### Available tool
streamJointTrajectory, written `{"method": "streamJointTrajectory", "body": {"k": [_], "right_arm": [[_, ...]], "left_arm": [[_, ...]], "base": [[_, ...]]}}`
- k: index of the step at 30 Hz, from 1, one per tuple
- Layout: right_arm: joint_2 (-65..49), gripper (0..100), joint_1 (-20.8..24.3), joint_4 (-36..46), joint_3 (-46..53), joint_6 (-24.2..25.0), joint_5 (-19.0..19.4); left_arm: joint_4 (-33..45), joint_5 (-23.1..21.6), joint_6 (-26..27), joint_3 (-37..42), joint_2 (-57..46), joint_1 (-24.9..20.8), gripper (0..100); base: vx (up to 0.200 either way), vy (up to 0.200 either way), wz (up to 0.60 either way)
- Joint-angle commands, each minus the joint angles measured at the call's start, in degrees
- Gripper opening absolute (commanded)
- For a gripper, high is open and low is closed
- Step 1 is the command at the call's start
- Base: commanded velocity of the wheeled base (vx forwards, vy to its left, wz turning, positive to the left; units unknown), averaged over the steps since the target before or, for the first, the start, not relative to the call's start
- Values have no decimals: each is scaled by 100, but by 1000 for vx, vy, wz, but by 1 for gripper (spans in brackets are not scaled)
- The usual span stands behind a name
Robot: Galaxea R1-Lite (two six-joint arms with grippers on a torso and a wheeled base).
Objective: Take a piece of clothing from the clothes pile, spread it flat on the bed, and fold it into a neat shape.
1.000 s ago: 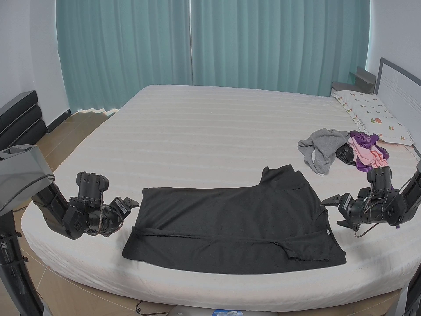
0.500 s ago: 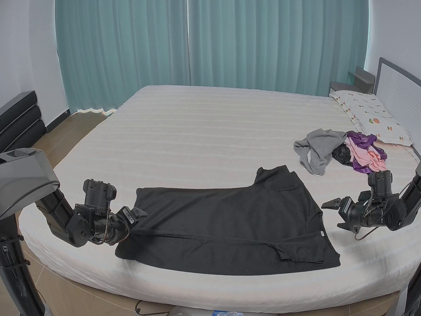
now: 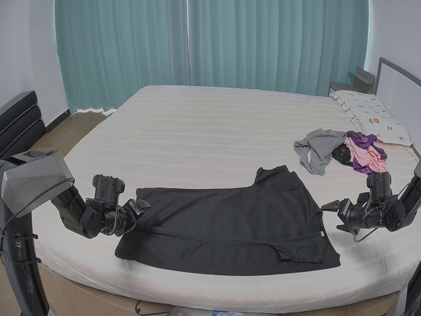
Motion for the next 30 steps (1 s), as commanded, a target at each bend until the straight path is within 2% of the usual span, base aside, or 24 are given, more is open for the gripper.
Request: {"method": "streamJointTrajectory", "body": {"k": [1,6,10,13,16,18,24,27,30], "right_arm": [[42,100,4,0,-9,-2,4],[121,100,4,-9,-27,-2,-5],[112,100,-5,-9,-27,-2,-5],[112,100,-14,-9,-27,-2,-5],[121,100,-23,-9,-36,-28,-5],[130,100,-32,-9,-18,-99,4],[271,100,-40,-9,-1,-283,4],[271,100,-40,-9,-1,-292,4],[271,100,-32,-9,-1,-292,21]], "left_arm": [[-11,114,-122,-347,351,151,100],[-29,211,-886,-734,351,379,100],[-29,88,-948,-672,298,529,100],[-11,-308,-869,-611,166,643,100],[-29,-1187,-332,-356,17,845,100],[-29,-1556,28,-198,-18,880,100],[-134,-1670,872,-101,149,836,100],[-240,-1696,960,-110,184,845,100],[-925,-1969,1320,-48,483,863,100]], "base": [[0,0,0],[0,0,0],[0,0,0],[0,0,0],[0,0,0],[0,0,0],[0,0,0],[0,0,0],[0,0,0]]}}
